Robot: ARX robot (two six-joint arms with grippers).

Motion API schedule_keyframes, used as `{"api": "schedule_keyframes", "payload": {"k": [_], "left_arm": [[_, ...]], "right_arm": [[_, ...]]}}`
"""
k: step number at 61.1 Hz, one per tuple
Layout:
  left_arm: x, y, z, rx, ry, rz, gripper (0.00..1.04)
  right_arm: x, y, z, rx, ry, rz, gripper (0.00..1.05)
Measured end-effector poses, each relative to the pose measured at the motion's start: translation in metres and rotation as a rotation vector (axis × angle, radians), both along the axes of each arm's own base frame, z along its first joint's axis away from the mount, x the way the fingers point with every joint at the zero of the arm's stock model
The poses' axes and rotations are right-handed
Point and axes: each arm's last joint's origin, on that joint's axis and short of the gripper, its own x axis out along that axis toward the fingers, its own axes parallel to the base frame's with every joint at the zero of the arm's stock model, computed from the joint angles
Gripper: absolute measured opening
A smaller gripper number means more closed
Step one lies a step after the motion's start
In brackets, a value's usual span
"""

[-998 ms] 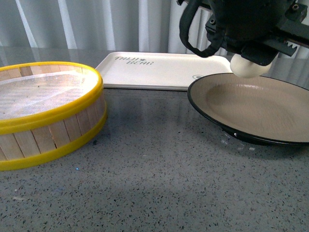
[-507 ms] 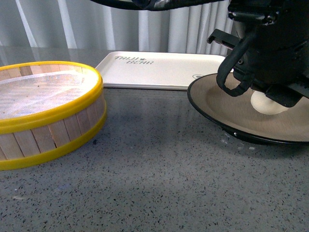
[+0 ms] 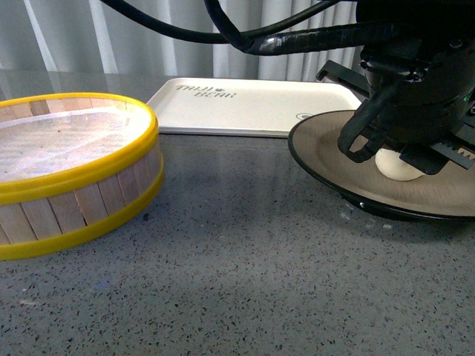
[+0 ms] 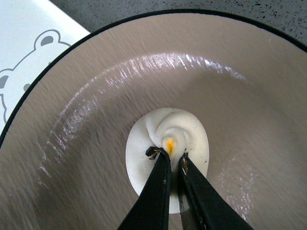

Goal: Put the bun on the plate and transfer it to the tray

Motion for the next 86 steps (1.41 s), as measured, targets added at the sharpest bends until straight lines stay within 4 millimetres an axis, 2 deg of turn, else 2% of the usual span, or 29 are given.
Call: {"api": "schedule_keyframes", "payload": {"k": [25, 42, 63, 67, 78, 86], "left_arm": [[0.009, 0.007, -0.002, 0.009, -0.018, 0.037, 0.05], [0.010, 0.010, 0.001, 0.007, -0.020, 0.038, 0.46], [0.004, 0.016, 0.025, -0.026, -0.041, 0.022, 0.98], [0.003, 0.019, 0.032, -0.036, -0.048, 0.022, 0.99], [0.001, 0.050, 0.064, -0.111, -0.106, 0.048, 0.98], [-0.009, 0.096, 0.090, -0.174, -0.190, 0.114, 0.98]], "right_arm": [[0.000, 0.000, 0.000, 0.000, 0.000, 0.000, 0.96], [0.000, 0.000, 0.000, 0.000, 0.000, 0.000, 0.96], [0.000, 0.000, 0.000, 0.000, 0.000, 0.000, 0.96], [0.000, 0.000, 0.000, 0.000, 0.000, 0.000, 0.96], [0.000, 0.000, 0.000, 0.000, 0.000, 0.000, 0.96], [0.000, 0.000, 0.000, 0.000, 0.000, 0.000, 0.96]]}}
